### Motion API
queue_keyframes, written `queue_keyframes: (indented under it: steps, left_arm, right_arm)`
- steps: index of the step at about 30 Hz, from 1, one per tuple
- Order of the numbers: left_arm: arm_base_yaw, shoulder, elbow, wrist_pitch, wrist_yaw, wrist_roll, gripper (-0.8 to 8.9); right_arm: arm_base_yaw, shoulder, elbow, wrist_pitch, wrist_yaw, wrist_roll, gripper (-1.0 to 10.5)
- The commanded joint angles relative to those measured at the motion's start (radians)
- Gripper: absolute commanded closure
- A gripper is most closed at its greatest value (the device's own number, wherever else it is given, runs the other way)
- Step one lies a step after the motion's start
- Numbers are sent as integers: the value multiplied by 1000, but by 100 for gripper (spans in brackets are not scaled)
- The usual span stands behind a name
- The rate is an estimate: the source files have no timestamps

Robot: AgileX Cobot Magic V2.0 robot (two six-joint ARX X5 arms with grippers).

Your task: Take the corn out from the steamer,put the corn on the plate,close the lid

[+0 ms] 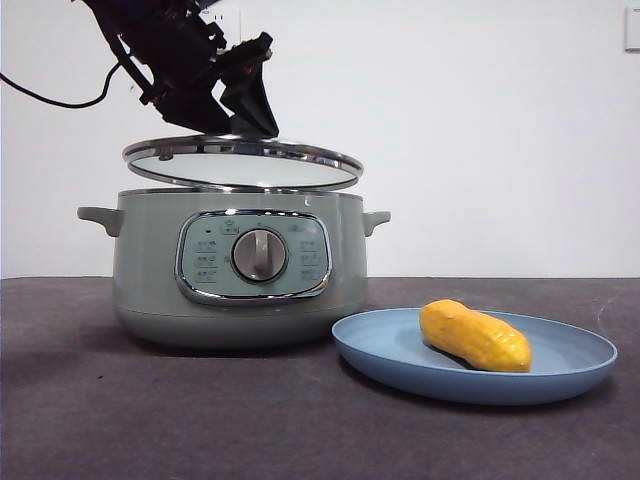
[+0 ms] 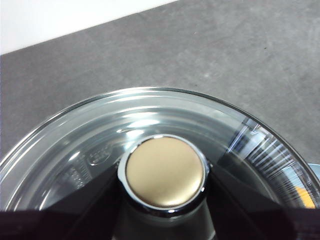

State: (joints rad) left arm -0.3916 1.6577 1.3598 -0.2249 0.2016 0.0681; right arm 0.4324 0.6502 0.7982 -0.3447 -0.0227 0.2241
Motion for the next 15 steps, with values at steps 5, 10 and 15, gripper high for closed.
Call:
queue_keyframes:
  steps: [5, 10, 15]
  left_arm:
    - [-1, 6, 14, 21, 8, 6, 821]
    - [-3, 29, 14, -16, -1, 6, 821]
    - [-6, 34, 14, -32, -16, 8, 821]
  right_arm:
    - [0, -2, -6, 6, 4, -13, 348]
    - [0, -3, -6, 6, 3, -13, 348]
    - [0, -3, -6, 6, 3, -15, 348]
